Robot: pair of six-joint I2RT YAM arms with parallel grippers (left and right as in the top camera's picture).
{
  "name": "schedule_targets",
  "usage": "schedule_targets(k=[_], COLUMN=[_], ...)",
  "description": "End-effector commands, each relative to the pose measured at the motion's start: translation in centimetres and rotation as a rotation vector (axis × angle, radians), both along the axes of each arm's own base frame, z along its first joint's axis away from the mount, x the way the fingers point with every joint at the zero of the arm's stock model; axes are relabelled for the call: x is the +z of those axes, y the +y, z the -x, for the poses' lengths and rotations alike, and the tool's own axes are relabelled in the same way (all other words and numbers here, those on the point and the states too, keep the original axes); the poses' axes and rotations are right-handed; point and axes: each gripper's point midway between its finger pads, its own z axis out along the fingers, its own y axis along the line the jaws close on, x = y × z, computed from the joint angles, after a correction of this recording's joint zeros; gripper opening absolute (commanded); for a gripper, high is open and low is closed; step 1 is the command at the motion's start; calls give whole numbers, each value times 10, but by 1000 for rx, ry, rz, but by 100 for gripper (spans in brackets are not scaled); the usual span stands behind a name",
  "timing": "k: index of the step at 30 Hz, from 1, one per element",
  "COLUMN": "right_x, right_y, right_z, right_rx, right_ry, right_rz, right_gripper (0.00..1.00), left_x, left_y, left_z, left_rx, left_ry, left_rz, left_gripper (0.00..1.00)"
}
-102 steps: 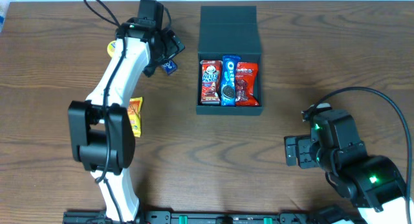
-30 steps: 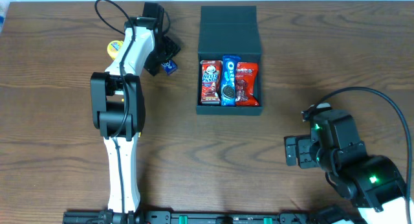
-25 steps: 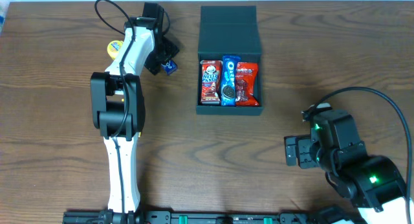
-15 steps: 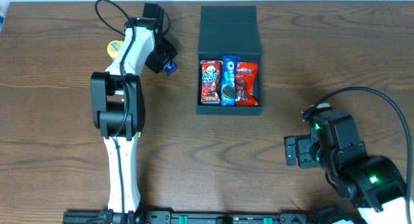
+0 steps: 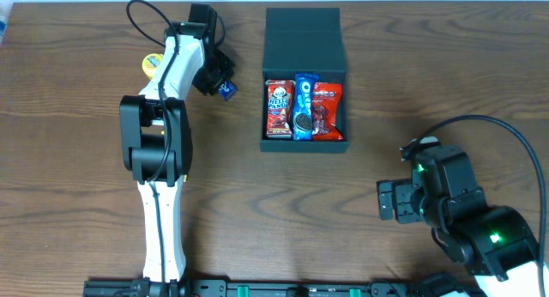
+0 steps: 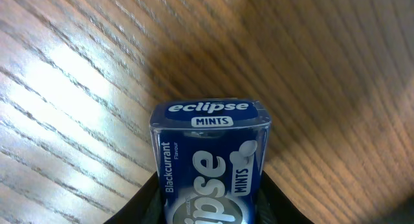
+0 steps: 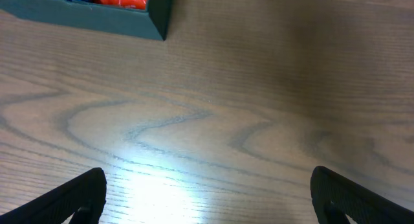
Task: Pack container
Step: 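Carry the Eclipse tin into the box beside the Panda box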
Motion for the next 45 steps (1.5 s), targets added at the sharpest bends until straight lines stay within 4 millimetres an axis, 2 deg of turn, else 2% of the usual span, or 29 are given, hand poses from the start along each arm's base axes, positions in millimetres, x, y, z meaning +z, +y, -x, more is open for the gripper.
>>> schedule_targets(k=[1, 10, 17, 21, 26, 29, 36, 42, 45], right_x=[1, 1, 1, 1, 1, 1, 1, 1, 1], right_y=[-1, -1, -1, -1, -1, -1, -1, -1, -1], right_z=[0, 0, 0, 0, 0, 0, 0, 0, 0], right_rx=[-15, -15, -15, -15, -15, -15, -15, -15, -15], right_ry=[0, 0, 0, 0, 0, 0, 0, 0, 0], right_rz=[-6, -6, -6, -6, -6, -6, -6, -6, -6], right_gripper=[99, 99, 99, 99, 99, 99, 99, 99, 99], left_x=[-13, 25, 80, 117, 154, 164, 164, 163, 157], left_y=[-4, -2, 10, -2, -33, -59, -122, -142, -141], left_z=[8, 10, 18, 21, 35, 47, 78, 90, 96], left_rx=[-28, -111, -179, -275, -444, -562, -794, -880, -889], left_ry=[46, 0, -65, -144, -220, -239, -238, -238, -207], left_rz=[18, -3, -123, -144, -162, -170, -178, -232, -243], left_gripper=[5, 5, 5, 5, 5, 5, 5, 5, 5])
